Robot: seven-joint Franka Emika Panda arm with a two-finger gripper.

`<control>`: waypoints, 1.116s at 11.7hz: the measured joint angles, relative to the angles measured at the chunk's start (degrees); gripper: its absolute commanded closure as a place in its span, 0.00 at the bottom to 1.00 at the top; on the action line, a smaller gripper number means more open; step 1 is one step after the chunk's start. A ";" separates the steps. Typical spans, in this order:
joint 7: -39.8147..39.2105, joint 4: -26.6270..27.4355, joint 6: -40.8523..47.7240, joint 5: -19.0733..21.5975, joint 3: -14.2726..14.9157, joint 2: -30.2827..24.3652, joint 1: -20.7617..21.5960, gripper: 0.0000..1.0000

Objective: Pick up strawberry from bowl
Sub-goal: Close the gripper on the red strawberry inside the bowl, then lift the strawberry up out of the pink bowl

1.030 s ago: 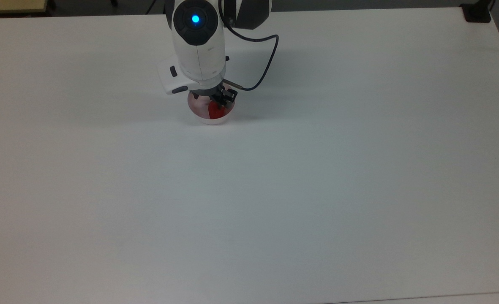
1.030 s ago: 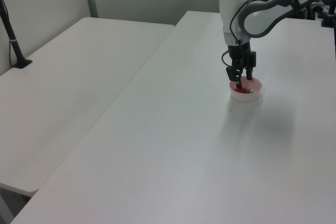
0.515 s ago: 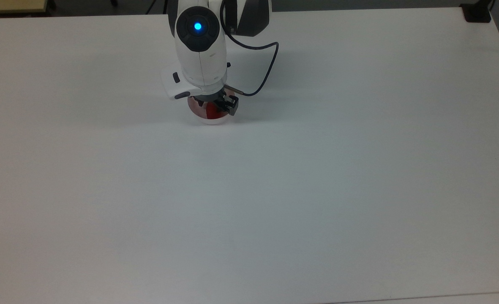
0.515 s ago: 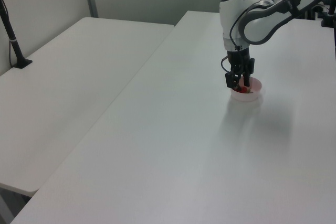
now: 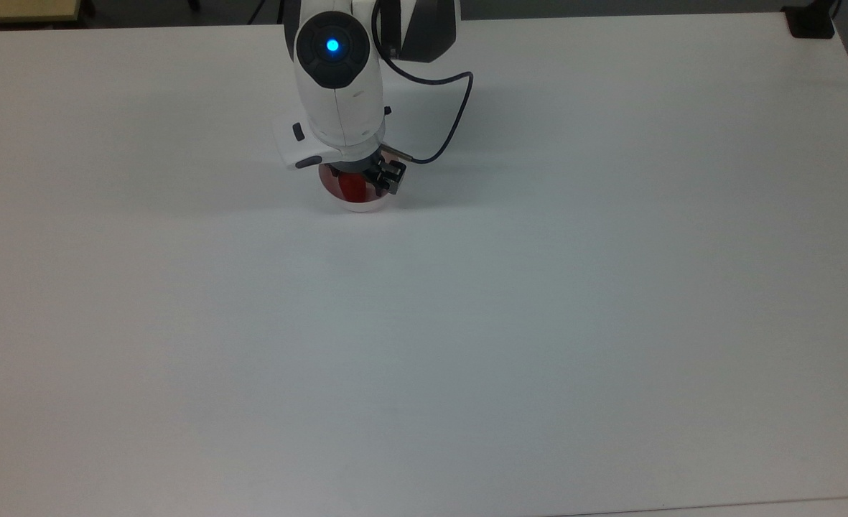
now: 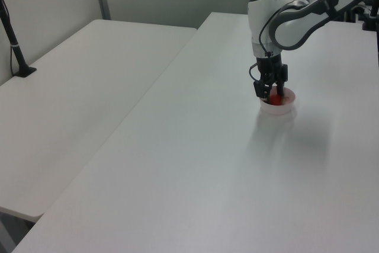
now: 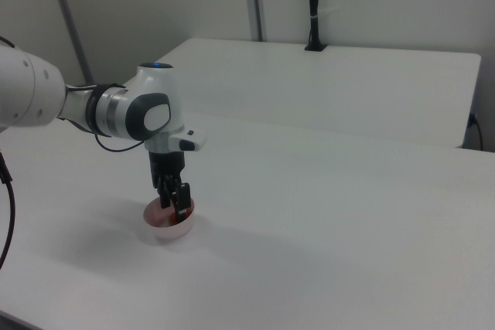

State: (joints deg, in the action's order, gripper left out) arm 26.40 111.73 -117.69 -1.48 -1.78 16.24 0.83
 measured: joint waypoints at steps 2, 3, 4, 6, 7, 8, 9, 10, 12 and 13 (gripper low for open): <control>0.00 0.02 0.01 0.00 0.00 0.00 -0.04 0.27; 0.00 0.06 0.01 0.01 0.00 0.02 -0.04 0.29; 0.00 0.08 0.01 0.01 0.00 0.08 -0.04 0.31; 0.00 0.14 -0.01 0.01 0.00 0.39 -0.04 0.32; 0.00 0.16 -0.02 0.01 0.00 0.67 -0.04 0.33; -0.03 0.17 -0.03 0.01 0.00 0.92 -0.04 0.42; -0.07 0.17 -0.04 0.01 0.00 1.07 -0.04 0.51; -0.09 0.17 -0.04 0.01 0.00 1.08 -0.04 0.58; -0.49 0.04 -0.04 0.01 0.00 0.95 -0.05 0.59; -1.23 -0.25 0.53 0.01 0.01 0.59 -0.07 0.59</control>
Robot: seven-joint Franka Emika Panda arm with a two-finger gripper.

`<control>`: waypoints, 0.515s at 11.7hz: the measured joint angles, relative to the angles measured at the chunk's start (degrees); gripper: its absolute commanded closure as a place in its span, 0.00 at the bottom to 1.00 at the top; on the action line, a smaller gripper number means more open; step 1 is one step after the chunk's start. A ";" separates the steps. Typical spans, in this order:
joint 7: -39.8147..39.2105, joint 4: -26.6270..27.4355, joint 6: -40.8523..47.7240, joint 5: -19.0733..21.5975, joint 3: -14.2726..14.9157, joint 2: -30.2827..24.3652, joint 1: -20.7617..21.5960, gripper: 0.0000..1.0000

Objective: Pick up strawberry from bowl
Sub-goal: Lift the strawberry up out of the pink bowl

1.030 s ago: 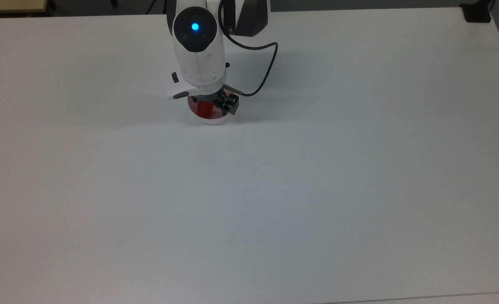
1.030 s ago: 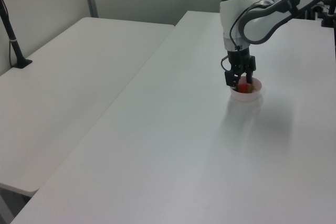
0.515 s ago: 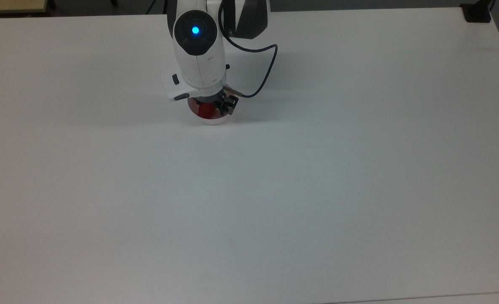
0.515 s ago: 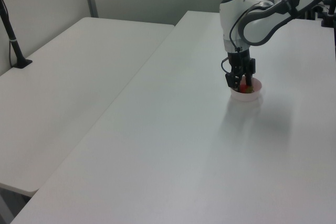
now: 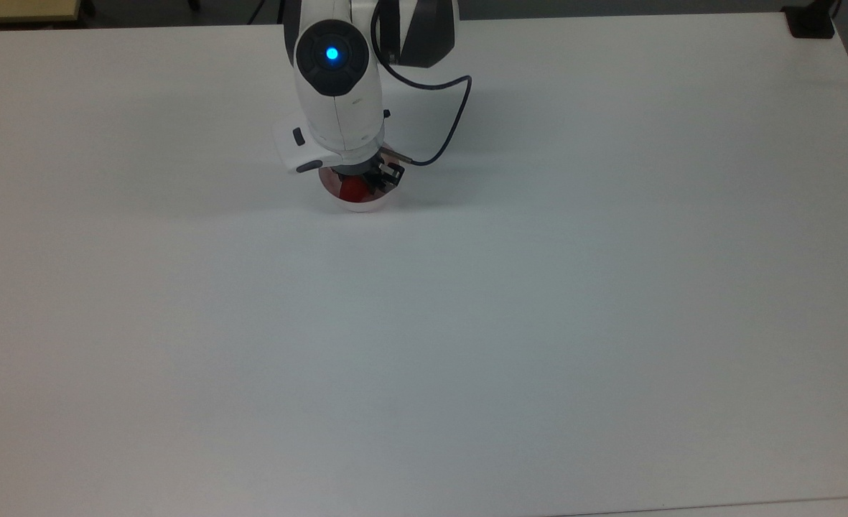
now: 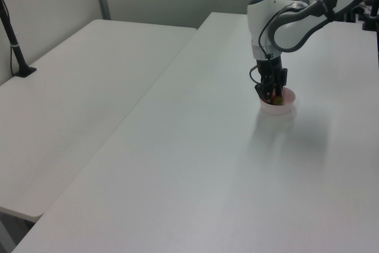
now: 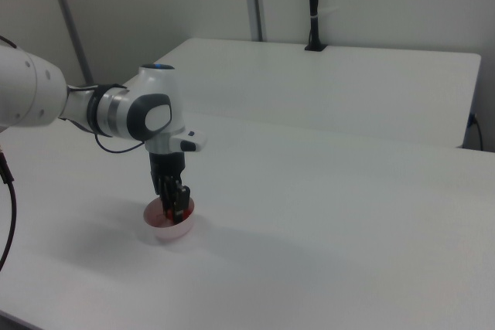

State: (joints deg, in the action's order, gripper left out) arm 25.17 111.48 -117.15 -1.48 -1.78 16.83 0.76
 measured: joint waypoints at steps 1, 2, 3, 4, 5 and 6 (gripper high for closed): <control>-0.75 -0.75 2.44 0.00 0.00 -0.69 -0.05 0.59; -2.22 -2.17 6.16 0.00 0.00 -1.66 -0.13 0.59; -4.24 -4.02 10.13 0.00 0.00 -2.81 -0.33 0.59; -6.83 -6.10 13.20 0.00 0.00 -3.85 -0.69 0.59; -9.69 -8.12 14.48 0.00 0.07 -4.43 -1.25 0.58; -12.90 -9.75 14.60 -0.04 0.20 -4.45 -2.49 0.58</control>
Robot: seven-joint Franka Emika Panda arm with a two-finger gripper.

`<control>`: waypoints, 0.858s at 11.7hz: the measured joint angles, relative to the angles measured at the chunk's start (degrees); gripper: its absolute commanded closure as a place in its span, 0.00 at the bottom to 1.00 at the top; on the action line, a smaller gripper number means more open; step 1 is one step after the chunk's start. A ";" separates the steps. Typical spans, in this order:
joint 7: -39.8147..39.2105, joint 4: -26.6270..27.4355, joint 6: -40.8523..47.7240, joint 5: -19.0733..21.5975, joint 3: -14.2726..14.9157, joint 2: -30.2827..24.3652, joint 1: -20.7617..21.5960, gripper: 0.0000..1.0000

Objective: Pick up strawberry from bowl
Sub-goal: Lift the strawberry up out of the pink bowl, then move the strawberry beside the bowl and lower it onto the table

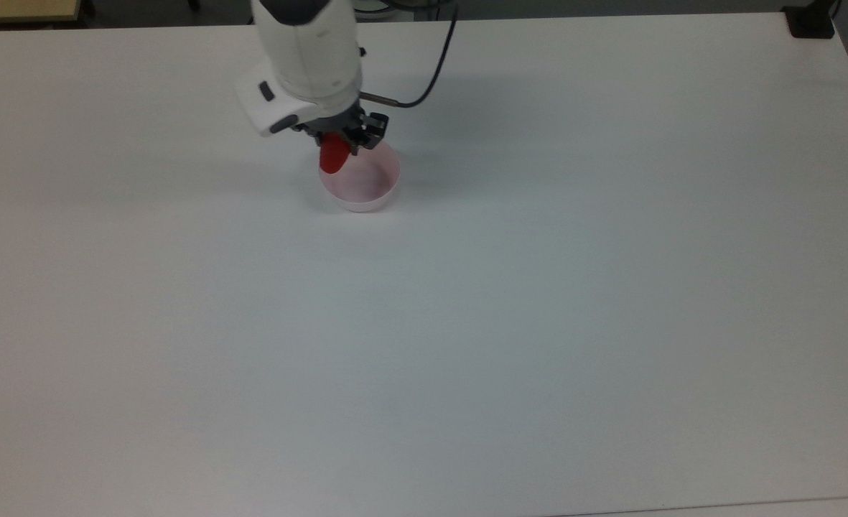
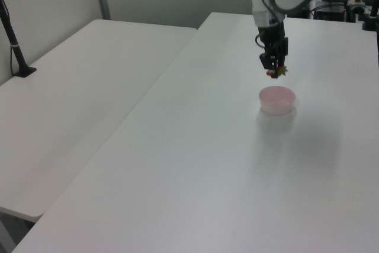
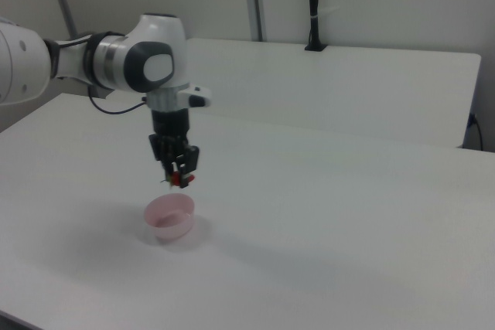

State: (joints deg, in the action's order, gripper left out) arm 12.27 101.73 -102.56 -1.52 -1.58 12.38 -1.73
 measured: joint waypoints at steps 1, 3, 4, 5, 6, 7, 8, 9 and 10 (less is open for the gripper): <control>-3.80 -0.78 -1.32 -0.04 0.11 0.39 -2.20 0.57; -8.76 -0.85 -7.57 -1.70 0.32 3.20 -7.27 0.54; -9.66 -0.86 -11.69 -3.22 0.35 5.48 -9.63 0.54; -9.85 -0.89 -15.27 -4.82 0.36 7.72 -11.49 0.54; -9.87 -0.92 -18.08 -6.46 0.36 9.65 -12.76 0.52; -9.87 -0.96 -20.13 -7.41 0.36 11.16 -13.64 0.32; -9.87 -1.01 -20.98 -7.80 0.36 12.08 -14.17 0.05; -9.87 -1.07 -21.11 -8.18 0.35 12.47 -14.46 0.00; -9.87 -1.19 -21.11 -8.67 0.35 12.47 -14.71 0.00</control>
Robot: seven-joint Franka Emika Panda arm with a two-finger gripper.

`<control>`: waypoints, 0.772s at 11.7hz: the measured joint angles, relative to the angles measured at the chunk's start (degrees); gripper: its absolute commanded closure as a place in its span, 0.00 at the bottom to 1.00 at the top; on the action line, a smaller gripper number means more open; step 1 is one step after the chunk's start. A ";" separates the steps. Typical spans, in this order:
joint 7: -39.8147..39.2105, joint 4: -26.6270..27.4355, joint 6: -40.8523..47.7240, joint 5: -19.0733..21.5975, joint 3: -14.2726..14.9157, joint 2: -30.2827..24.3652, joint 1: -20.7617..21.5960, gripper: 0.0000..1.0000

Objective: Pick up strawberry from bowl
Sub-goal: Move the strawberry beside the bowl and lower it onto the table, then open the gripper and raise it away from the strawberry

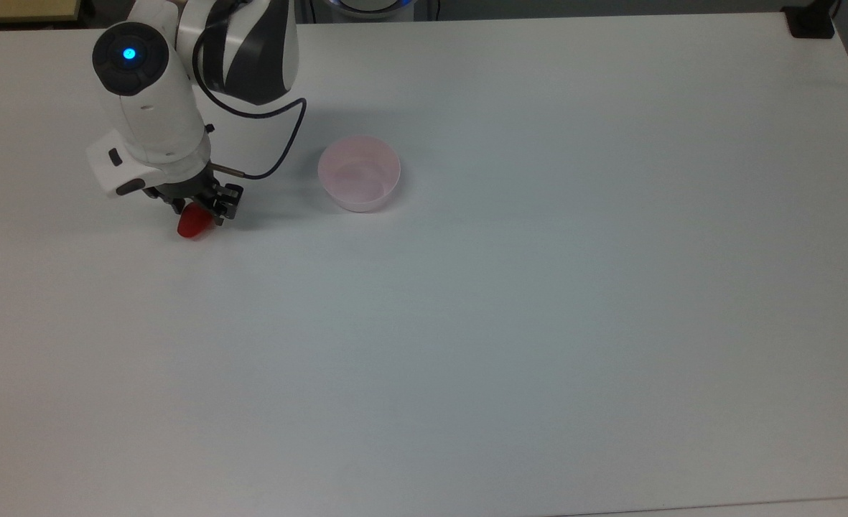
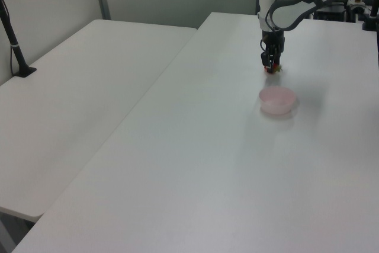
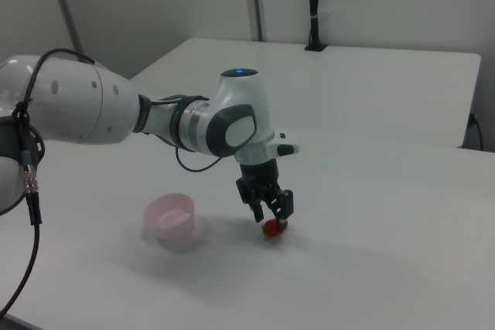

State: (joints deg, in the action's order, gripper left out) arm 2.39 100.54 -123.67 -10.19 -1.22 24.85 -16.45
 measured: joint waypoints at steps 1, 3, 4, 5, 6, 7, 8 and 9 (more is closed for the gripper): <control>0.00 -0.46 0.00 -0.19 0.00 -0.07 -0.12 0.00; 0.00 -1.80 0.01 -0.20 -0.37 -1.40 0.05 0.00; 0.00 -2.38 1.95 -0.20 -0.80 -3.38 0.72 0.00; 0.01 -2.87 5.89 -0.19 -1.20 -6.43 2.34 0.00; 0.07 -3.11 10.35 -0.17 -1.51 -10.31 4.88 0.00; 0.34 -3.14 14.54 -0.12 -1.69 -14.17 7.84 0.00; 1.44 -3.10 18.41 -0.10 -1.75 -17.76 10.76 0.00; 2.22 -3.06 21.32 0.95 -1.78 -20.82 12.79 0.00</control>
State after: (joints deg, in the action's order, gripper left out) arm 4.61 97.48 -102.34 -9.23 -3.01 4.03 -3.65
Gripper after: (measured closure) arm 0.000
